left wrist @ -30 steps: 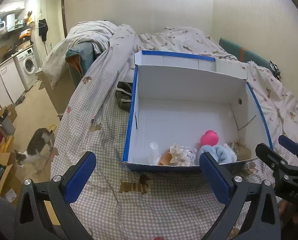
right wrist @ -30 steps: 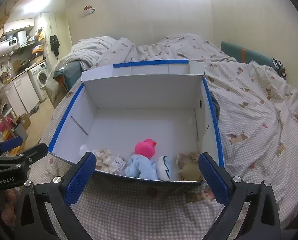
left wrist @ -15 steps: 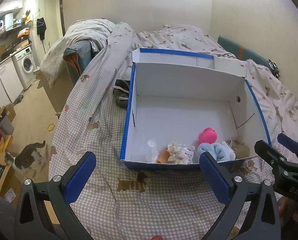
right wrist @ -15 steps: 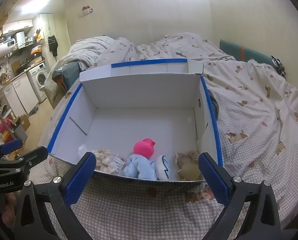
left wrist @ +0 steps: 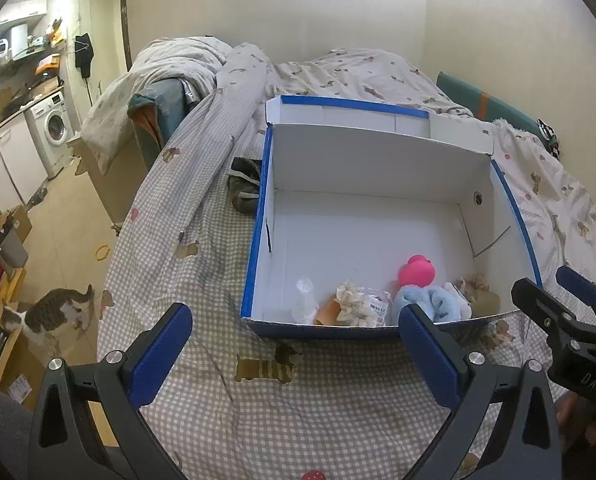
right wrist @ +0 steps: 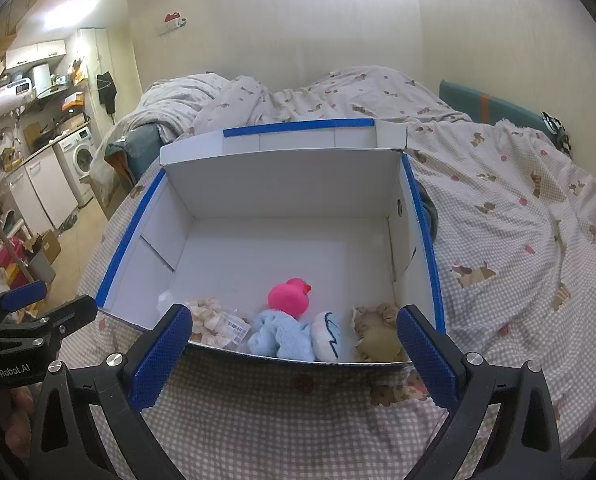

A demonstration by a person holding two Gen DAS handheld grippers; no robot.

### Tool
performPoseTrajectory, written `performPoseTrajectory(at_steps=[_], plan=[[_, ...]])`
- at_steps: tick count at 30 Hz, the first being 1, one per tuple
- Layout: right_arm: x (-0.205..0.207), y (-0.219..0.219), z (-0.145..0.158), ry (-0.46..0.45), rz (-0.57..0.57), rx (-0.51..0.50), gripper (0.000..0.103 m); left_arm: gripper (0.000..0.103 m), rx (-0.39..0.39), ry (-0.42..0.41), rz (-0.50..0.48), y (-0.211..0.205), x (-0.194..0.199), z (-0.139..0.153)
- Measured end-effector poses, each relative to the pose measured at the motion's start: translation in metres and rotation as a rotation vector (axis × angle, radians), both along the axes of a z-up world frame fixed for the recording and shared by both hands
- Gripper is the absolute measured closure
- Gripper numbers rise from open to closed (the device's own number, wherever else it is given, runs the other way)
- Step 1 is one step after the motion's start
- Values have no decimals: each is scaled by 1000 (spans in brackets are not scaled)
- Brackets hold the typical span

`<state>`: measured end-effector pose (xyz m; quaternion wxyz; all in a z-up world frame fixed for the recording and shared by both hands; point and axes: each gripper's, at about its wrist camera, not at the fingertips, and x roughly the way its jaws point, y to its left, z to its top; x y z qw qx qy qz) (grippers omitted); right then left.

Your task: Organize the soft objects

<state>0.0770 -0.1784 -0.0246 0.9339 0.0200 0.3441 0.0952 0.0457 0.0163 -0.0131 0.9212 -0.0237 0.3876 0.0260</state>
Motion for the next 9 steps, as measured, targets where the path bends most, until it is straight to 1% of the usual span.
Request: performPoseTrajectory(at_steps=[9], plan=[[0, 0, 0, -3, -1, -2, 0, 0, 1, -5, -15, -3, -2, 1]])
